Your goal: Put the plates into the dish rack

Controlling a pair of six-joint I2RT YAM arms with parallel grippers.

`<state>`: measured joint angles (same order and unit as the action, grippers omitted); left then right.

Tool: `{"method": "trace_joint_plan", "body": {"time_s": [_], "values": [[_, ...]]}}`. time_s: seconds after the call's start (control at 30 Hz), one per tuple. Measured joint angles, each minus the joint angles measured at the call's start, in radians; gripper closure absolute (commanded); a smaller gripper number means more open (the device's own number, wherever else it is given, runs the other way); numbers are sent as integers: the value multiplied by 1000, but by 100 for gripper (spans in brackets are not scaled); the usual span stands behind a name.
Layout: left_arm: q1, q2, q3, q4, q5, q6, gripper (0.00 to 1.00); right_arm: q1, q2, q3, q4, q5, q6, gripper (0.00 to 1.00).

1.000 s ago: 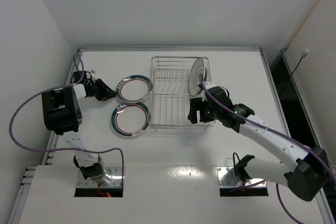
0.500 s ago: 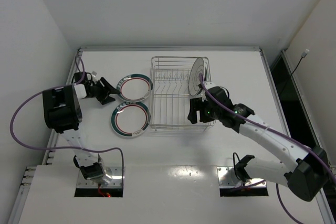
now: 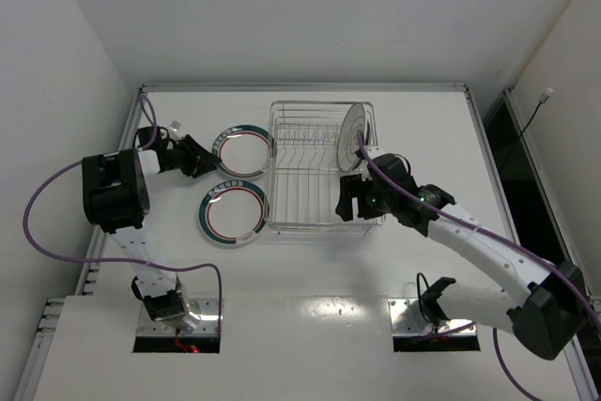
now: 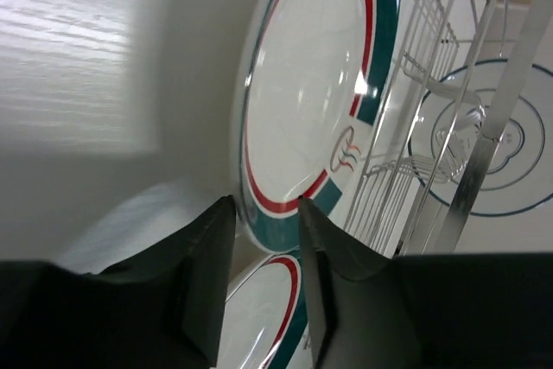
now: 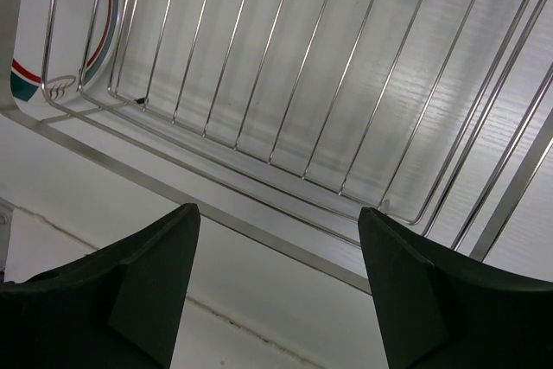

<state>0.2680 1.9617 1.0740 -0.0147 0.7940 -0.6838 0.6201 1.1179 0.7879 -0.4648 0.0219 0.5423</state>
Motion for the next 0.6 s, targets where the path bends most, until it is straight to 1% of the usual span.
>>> {"method": "trace_joint_plan", "body": {"time_s": [0.03,0.07,0.13,0.17,0.43,0.6], "values": [[-7,0,0,7,5,-2,74,-3,2,0,0,-2,0,29],[-13,0,0,13,11,-4,83,-4,5,0,0,-5,0,29],[-20,0,-2,20,21,-9,90,-10,8,0,0,-8,0,29],[-23,0,-2,23,26,-8,100,-10,9,0,0,-8,0,29],[-27,-13,-11,27,13,-9,100,-22,9,0,0,-23,0,29],[-27,-98,-59,80,14,-21,100,-23,9,0,0,-26,0,29]]}}
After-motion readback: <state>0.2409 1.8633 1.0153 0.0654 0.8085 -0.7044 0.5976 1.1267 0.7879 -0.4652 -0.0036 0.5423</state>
